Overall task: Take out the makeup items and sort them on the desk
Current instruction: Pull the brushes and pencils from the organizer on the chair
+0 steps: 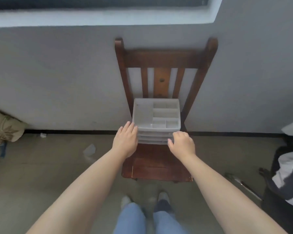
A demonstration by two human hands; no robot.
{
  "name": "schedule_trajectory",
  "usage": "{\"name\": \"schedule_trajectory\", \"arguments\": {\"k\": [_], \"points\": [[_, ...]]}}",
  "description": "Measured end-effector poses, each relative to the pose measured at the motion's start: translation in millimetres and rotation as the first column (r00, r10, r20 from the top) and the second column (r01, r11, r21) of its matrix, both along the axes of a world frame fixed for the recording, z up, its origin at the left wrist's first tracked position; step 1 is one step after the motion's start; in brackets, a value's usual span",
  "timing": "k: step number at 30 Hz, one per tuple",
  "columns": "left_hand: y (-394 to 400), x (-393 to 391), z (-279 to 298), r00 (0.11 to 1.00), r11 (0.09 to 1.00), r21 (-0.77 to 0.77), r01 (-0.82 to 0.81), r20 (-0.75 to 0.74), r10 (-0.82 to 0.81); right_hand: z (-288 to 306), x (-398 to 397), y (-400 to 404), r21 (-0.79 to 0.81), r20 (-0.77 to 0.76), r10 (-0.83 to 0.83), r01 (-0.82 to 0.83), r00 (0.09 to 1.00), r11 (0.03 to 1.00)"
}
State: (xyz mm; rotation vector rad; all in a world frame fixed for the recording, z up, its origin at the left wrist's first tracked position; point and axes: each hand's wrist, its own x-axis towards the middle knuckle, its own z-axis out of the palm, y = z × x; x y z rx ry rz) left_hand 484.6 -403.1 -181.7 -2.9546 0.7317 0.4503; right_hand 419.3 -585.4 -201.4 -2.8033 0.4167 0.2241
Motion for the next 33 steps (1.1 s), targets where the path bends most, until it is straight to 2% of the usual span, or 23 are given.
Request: {"name": "schedule_trajectory", "arguments": {"k": [3, 5, 6, 7, 8, 10, 12, 13, 14, 16, 18, 21, 26, 30, 33], "points": [[-6.4, 38.4, -29.4, 0.998, 0.999, -0.005, 0.043, -0.036, -0.043, -27.6, 32.7, 7.6, 0.192, -0.140, -0.098, 0.124, 0.985, 0.974], [-12.4, 62.3, -52.1, 0.996, 0.998, 0.010, 0.060, -0.073, -0.059, -53.8, 53.7, 13.7, 0.360, -0.256, -0.182, 0.269, 0.949, 0.893], [-14.2, 73.6, -64.1, 0.993, 0.998, 0.017, 0.067, -0.095, -0.065, -68.5, 63.0, 17.5, 0.447, -0.315, -0.245, 0.371, 0.917, 0.814], [-15.2, 88.3, -78.7, 0.992, 0.997, 0.007, 0.082, -0.098, -0.081, -83.5, 73.7, 22.1, 0.539, -0.373, -0.325, 0.489, 0.869, 0.686], [-15.1, 101.9, -92.2, 0.991, 0.993, -0.025, 0.119, -0.063, -0.120, -97.3, 83.9, 27.4, 0.629, -0.428, -0.405, 0.588, 0.808, 0.509], [-12.6, 125.5, -120.3, 0.971, 0.967, -0.101, 0.234, 0.078, -0.227, -119.1, 103.0, 40.5, 0.744, -0.547, -0.526, 0.666, 0.652, 0.051], [-6.8, 147.1, -142.5, 0.936, 0.931, -0.116, 0.346, 0.111, -0.334, -132.0, 116.9, 51.0, 0.744, -0.658, -0.607, 0.511, 0.446, -0.431], [-4.2, 156.0, -149.8, 0.916, 0.910, -0.123, 0.397, 0.123, -0.383, -137.3, 121.5, 55.2, 0.715, -0.699, -0.630, 0.369, 0.339, -0.594], [-2.4, 163.6, -155.1, 0.896, 0.888, -0.136, 0.439, 0.139, -0.422, -141.0, 125.2, 58.9, 0.692, -0.722, -0.643, 0.238, 0.256, -0.682], [0.2, 173.6, -163.3, 0.864, 0.850, -0.168, 0.499, 0.173, -0.473, -149.7, 128.5, 64.4, 0.684, -0.728, -0.662, 0.116, 0.181, -0.721], [1.4, 177.2, -168.5, 0.857, 0.834, -0.205, 0.513, 0.180, -0.483, -155.6, 127.8, 66.8, 0.701, -0.710, -0.680, 0.085, 0.185, -0.708], [2.0, 177.1, -175.1, 0.863, 0.815, -0.287, 0.504, 0.194, -0.465, -166.1, 113.3, 69.8, 0.742, -0.669, -0.718, 0.121, 0.191, -0.659], [3.1, 179.3, -178.5, 0.845, 0.787, -0.308, 0.535, 0.218, -0.489, -178.9, 65.0, 88.2, 0.740, -0.640, -0.767, 0.308, 0.046, -0.598], [1.8, 177.5, -172.8, 0.849, 0.791, -0.307, 0.529, 0.190, -0.493, -182.6, 49.7, 95.9, 0.725, -0.659, -0.748, 0.335, 0.083, -0.601], [2.0, 176.3, -169.0, 0.850, 0.813, -0.252, 0.526, 0.184, -0.493, -179.0, 52.2, 95.3, 0.698, -0.692, -0.719, 0.318, 0.069, -0.641]]}}
